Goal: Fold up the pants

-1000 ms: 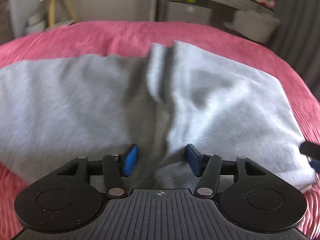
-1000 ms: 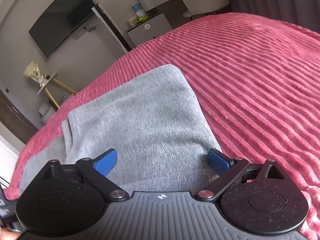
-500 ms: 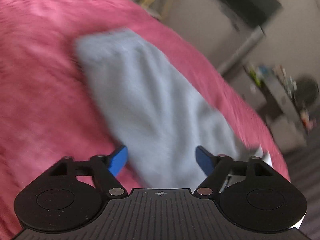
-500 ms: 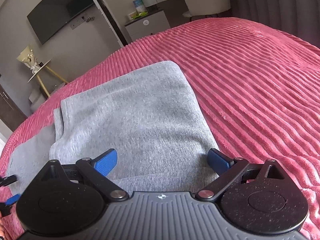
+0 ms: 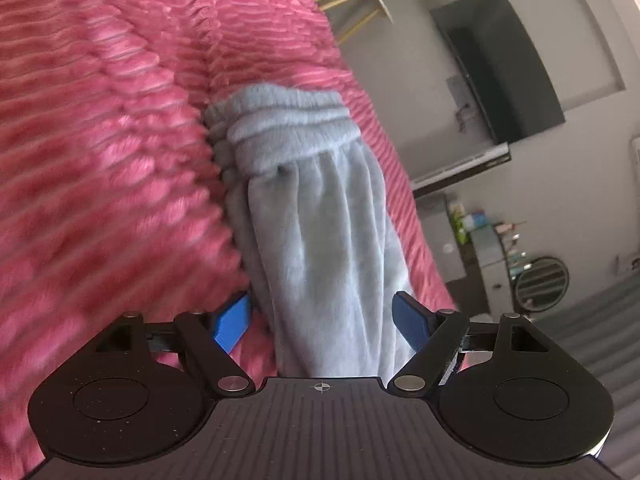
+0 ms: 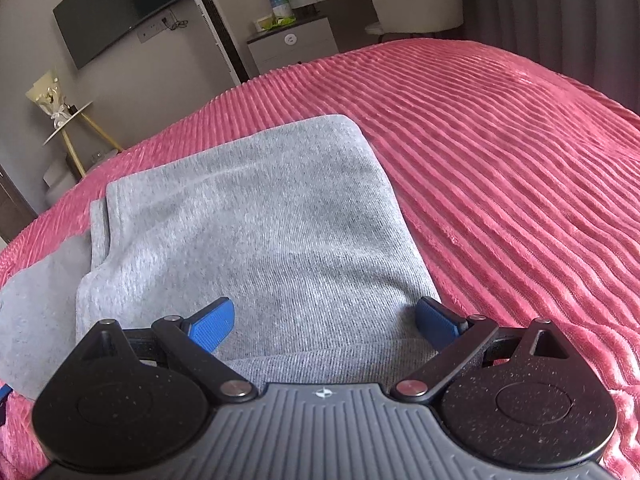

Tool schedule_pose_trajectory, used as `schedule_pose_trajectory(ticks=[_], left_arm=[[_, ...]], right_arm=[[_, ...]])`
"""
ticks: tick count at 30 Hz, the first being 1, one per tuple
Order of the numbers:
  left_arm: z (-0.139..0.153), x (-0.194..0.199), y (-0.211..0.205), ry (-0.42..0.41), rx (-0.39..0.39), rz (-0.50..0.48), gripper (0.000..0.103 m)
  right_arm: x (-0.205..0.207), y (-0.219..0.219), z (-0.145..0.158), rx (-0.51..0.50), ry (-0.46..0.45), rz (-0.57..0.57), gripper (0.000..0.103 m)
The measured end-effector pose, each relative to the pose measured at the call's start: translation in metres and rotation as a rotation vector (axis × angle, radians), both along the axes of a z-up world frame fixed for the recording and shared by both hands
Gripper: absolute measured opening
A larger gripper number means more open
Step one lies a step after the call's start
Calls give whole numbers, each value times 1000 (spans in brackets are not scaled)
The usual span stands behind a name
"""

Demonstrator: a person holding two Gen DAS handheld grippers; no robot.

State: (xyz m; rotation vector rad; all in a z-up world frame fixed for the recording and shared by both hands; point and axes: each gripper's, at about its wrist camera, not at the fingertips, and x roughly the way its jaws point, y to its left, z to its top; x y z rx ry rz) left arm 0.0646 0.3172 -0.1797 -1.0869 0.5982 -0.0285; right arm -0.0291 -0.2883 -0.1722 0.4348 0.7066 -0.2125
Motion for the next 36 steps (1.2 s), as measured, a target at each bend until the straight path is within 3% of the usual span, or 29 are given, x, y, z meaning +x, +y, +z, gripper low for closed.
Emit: schedule_pose_trajectory(ticks=[2, 5, 10, 14, 17, 20, 22, 23, 24, 26, 29, 36], left_arm=[[-5, 13, 9, 16, 7, 1, 75], [-8, 24, 23, 27, -19, 21, 74], [-16, 35, 39, -18, -100, 34, 71], [-11, 33, 27, -137, -5, -39, 70], [-19, 46, 22, -77, 54, -50, 64], [-19, 54, 28, -79, -40, -32, 73], [-19, 59, 33, -51, -93, -5, 62], [-19, 62, 33, -38, -84, -7, 39], [-19, 63, 34, -25, -51, -21, 29], [-17, 62, 35, 8, -11, -24, 25], [-5, 50, 35, -22, -7, -1, 22], [48, 36, 8, -72, 154, 15, 20]], right_arm=[[0, -1, 0, 3, -1, -1, 97], [1, 0, -1, -5, 2, 0, 97], [3, 3, -2, -24, 9, 4, 97], [5, 4, -3, -31, 11, 2, 97], [6, 5, -4, -39, 14, 3, 97], [8, 6, -4, -51, 17, 5, 98], [8, 7, -5, -57, 19, 4, 98], [9, 7, -5, -58, 19, 3, 98], [9, 7, -5, -58, 19, 2, 98], [9, 6, -4, -53, 18, -1, 98], [7, 2, -4, -25, 5, -9, 98], [-3, -14, 2, 97, -51, -47, 97]])
